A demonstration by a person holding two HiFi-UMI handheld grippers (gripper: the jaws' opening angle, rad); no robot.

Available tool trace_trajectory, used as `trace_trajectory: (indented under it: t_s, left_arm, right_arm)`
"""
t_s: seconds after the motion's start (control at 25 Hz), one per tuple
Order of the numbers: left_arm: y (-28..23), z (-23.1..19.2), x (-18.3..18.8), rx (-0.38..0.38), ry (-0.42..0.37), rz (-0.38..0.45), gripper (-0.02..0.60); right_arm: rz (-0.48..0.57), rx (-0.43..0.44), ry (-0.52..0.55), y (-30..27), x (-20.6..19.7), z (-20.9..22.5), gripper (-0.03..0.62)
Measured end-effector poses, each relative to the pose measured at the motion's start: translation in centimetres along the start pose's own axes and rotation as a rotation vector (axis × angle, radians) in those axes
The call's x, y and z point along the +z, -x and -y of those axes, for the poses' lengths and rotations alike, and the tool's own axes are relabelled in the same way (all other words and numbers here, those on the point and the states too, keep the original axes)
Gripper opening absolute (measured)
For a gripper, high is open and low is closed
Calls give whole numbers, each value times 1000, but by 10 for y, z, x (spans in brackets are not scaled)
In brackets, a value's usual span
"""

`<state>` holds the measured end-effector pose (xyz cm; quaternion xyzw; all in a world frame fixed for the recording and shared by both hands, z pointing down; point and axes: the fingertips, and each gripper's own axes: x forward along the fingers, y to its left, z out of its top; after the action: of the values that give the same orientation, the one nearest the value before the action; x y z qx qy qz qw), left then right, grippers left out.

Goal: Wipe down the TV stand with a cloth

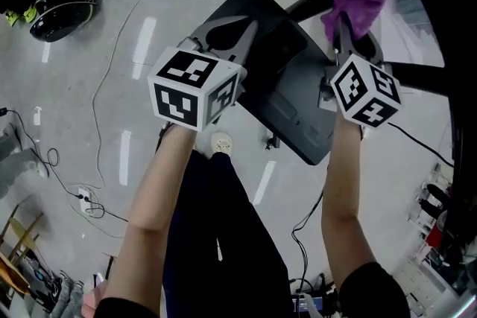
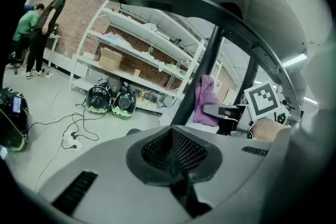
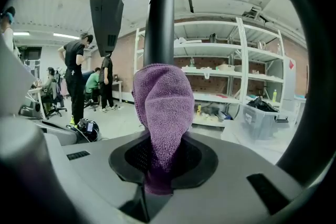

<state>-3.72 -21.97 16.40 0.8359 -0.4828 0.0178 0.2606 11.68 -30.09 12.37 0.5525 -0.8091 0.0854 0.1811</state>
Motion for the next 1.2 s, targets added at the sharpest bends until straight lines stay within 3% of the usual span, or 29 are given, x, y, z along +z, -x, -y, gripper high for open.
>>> trace_trajectory:
  t_s: [0.52,0.92,1.2]
  left_arm:
    - [5,-17,-30,45,38,-18,7]
    - [10,-19,-38,58,47,-25,6]
    - [11,-12,-37,42,38,-30,7]
  right_arm:
    - [-129,79,-4,-31,-64,-13,89]
    - [-290,140,-150,-40,-111,-16,89]
    - [-280,136,-159,-32,-113,-19,89]
